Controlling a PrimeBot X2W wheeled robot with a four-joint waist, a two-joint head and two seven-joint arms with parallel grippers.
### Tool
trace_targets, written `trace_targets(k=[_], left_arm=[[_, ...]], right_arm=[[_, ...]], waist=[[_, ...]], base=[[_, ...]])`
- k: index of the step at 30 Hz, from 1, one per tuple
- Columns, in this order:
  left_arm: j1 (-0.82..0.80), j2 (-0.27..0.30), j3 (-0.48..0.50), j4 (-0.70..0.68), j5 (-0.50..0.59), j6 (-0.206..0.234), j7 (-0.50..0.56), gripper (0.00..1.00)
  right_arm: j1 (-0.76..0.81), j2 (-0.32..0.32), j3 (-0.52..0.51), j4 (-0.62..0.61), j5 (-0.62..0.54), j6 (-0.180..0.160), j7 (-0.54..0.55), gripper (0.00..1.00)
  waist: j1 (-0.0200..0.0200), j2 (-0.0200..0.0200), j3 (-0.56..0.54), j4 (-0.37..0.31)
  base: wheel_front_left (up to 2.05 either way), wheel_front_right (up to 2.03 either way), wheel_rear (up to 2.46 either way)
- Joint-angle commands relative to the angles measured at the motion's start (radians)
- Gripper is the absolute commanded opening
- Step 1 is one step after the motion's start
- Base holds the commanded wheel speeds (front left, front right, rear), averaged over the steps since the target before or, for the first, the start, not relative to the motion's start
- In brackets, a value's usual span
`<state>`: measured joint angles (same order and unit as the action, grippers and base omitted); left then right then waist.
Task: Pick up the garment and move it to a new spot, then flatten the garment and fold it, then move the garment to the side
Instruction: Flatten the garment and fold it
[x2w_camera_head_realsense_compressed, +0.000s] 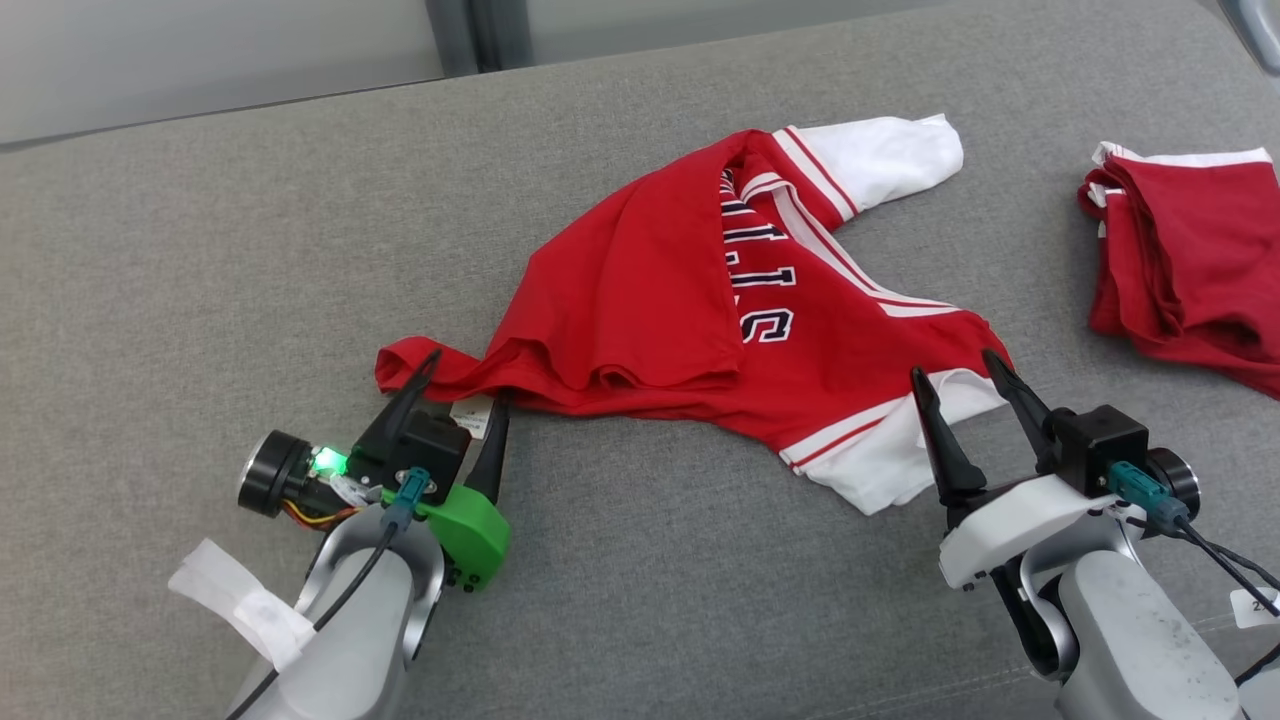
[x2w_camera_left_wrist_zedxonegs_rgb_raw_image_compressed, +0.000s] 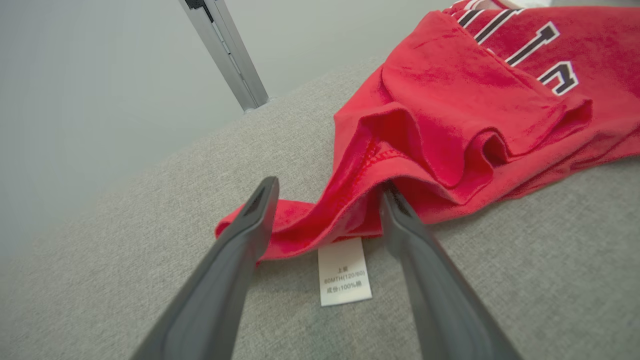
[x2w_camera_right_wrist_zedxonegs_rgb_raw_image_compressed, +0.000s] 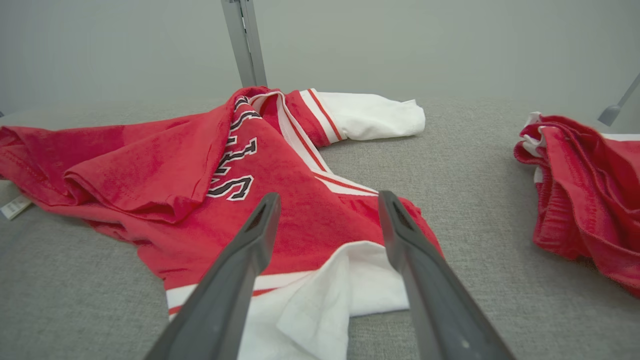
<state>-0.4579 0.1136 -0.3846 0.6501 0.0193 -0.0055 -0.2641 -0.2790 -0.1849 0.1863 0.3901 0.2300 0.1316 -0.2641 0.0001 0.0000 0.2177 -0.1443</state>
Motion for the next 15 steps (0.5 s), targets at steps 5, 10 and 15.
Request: trace_targets(k=[5, 10, 15], left_arm=[[-0.065, -0.003, -0.005, 0.044, -0.021, -0.025, 0.0, 0.11], [-0.069, -0.018, -0.006, -0.072, -0.06, -0.061, 0.0, 0.0], [-0.064, -0.044, 0.022, -0.178, -0.125, -0.074, 0.0, 0.0]], right_arm=[[-0.026, 0.007, 0.016, 0.001, 0.015, -0.002, 0.0, 1.0], [-0.024, 0.007, -0.001, 0.005, 0.014, -0.002, 0.0, 1.0], [-0.01, 0.01, -0.025, 0.011, 0.015, -0.002, 0.0, 1.0]], waist=[[-0.0001, 0.0, 0.023, -0.017], [-0.0001, 0.0, 0.025, -0.002], [-0.0001, 0.0, 0.022, 0.04]], base=[[0.0, 0.0, 0.0], [0.0, 0.0, 0.0], [0.0, 0.0, 0.0]])
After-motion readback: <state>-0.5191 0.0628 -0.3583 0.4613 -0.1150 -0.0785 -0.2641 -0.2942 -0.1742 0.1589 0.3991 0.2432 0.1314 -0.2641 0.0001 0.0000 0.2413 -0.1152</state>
